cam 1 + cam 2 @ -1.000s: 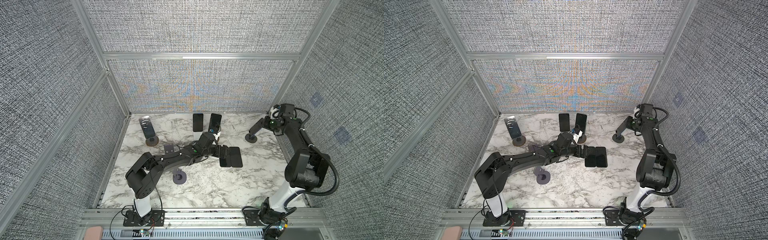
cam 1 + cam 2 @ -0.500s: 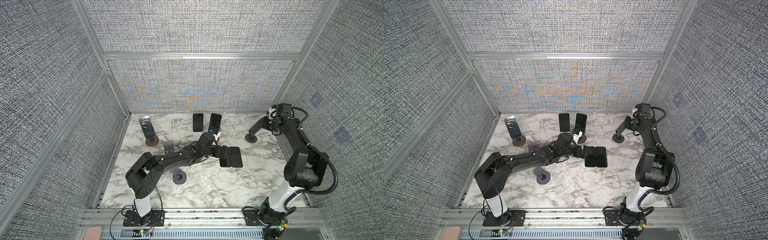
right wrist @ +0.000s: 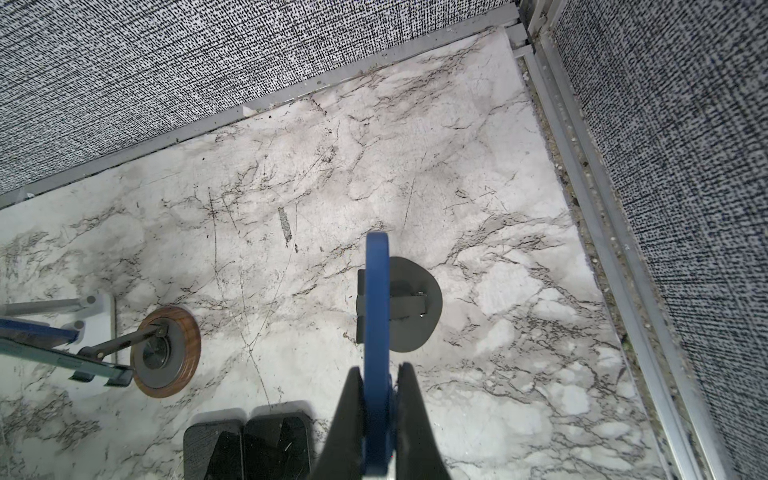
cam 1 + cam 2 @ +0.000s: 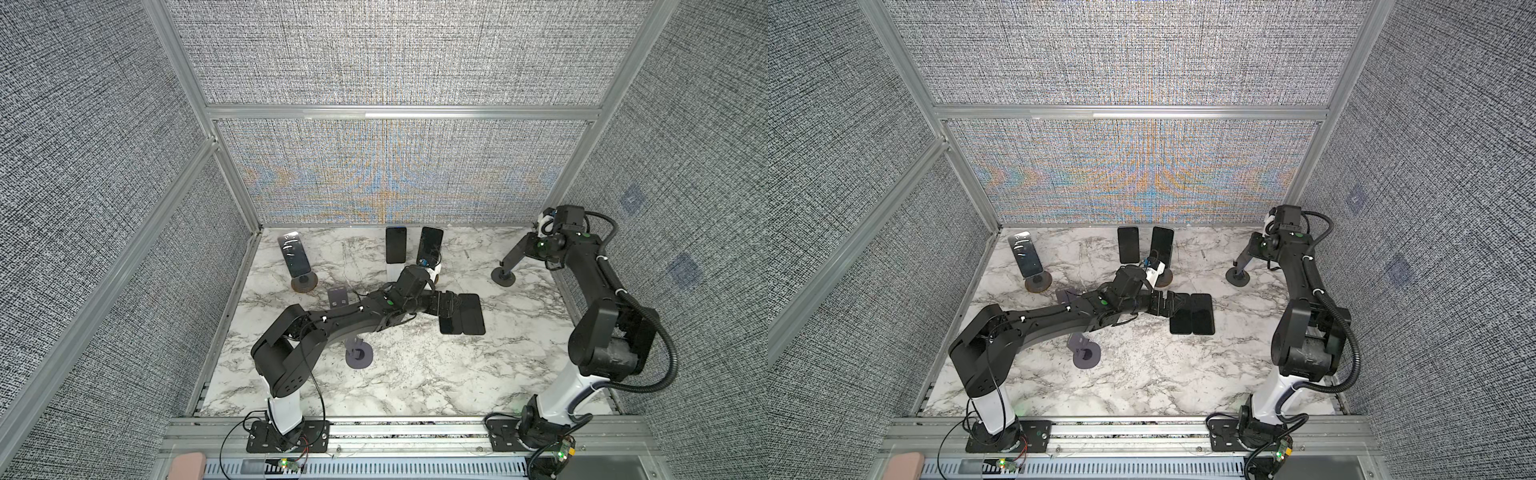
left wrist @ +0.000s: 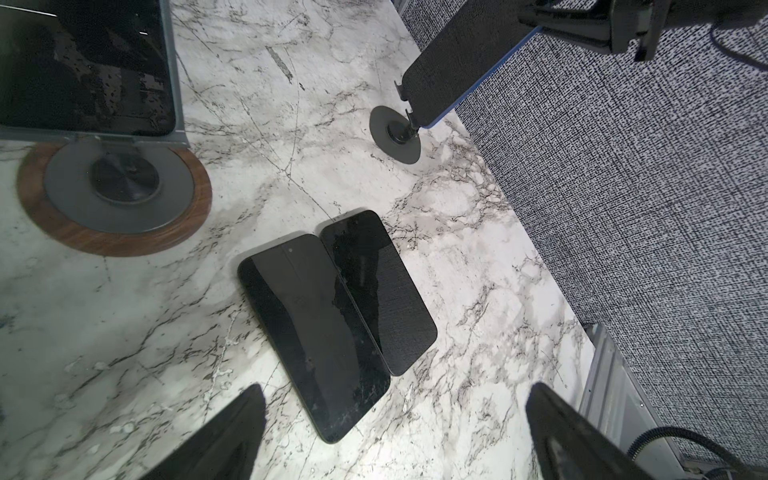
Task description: Remove the phone from the phone stand
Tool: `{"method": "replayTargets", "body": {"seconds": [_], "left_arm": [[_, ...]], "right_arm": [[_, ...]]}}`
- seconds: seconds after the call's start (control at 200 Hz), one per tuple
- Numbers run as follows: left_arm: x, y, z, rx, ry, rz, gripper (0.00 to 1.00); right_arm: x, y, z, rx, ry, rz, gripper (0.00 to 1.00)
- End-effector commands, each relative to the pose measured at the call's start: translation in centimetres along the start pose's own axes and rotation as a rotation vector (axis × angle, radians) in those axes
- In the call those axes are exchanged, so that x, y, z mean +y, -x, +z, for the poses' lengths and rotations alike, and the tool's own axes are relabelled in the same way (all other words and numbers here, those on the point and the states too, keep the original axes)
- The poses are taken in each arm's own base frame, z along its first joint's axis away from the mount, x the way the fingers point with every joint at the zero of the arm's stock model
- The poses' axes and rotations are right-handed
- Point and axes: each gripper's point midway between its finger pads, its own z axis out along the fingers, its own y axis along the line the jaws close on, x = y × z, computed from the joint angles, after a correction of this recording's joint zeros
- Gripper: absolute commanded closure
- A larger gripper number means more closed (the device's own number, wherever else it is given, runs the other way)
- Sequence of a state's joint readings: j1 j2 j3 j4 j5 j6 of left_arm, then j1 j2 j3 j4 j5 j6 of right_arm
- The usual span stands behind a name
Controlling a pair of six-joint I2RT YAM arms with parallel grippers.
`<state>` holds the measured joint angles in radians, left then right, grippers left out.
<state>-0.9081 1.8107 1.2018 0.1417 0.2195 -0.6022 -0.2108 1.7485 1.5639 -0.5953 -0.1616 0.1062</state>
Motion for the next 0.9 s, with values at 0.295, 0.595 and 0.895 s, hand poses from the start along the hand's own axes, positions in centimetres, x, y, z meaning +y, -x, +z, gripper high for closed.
{"method": "replayTargets", "body": {"seconds": [0.295,0.595,0.895], "left_arm": [[-1.3,2.2,-1.3,-0.052,-0.004,0.093,0.01],[-3.1,4.5,-3.9,-0.111,-0.015,0.233,0.01],[-4.3,3.5,-6.1,-0.037,-0.037,0.45,0.01]], "right_arm": [[2.0,0.5,-4.7,-0.046,0.061,-0.034,0.99],[5.3,-2.8,-9.8,-0.044,0.159,-0.049,1.0],[11.1,-9.7,-13.1,0.05,0.339,-0.126,1.0]]}}
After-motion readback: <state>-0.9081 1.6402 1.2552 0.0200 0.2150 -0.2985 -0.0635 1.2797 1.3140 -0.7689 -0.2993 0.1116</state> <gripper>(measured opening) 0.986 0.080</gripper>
